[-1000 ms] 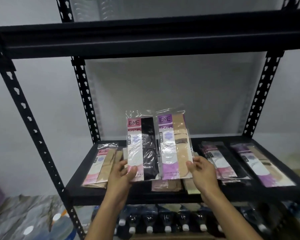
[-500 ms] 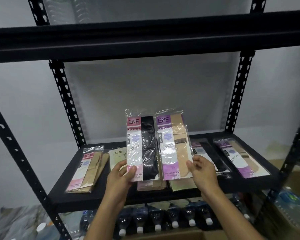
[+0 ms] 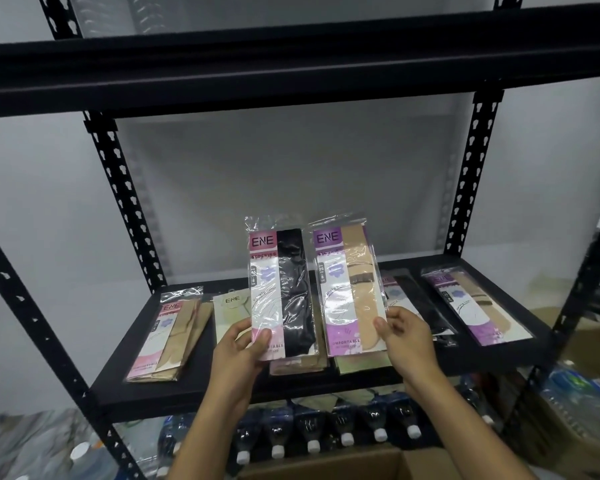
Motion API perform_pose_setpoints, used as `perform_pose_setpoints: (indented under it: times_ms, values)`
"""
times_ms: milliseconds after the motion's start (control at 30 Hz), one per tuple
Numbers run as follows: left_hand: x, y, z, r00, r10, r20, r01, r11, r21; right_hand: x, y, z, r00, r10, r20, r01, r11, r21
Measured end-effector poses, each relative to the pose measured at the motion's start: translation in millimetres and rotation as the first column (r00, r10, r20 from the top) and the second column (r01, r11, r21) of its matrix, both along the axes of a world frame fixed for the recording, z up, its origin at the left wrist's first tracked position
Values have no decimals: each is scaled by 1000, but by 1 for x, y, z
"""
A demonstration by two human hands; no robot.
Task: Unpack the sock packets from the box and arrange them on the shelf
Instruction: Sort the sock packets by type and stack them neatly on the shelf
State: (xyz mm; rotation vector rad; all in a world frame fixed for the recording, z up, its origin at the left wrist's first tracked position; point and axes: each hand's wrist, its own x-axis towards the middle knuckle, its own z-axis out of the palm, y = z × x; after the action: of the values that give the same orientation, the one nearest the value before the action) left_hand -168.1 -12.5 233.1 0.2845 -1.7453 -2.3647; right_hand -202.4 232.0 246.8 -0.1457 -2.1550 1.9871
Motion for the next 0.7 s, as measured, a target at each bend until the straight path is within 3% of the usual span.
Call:
perform_pose_setpoints:
  times_ms: [233,700]
  values:
    - [-3,24,-5,1000,-20,19,21,998,-53,-7,24,-5,998,-56,19,55,998,44]
    - [-27,114,-11,987,-133,86,140,986,-86,-35,150,-18,952,-302,55,286,936,204]
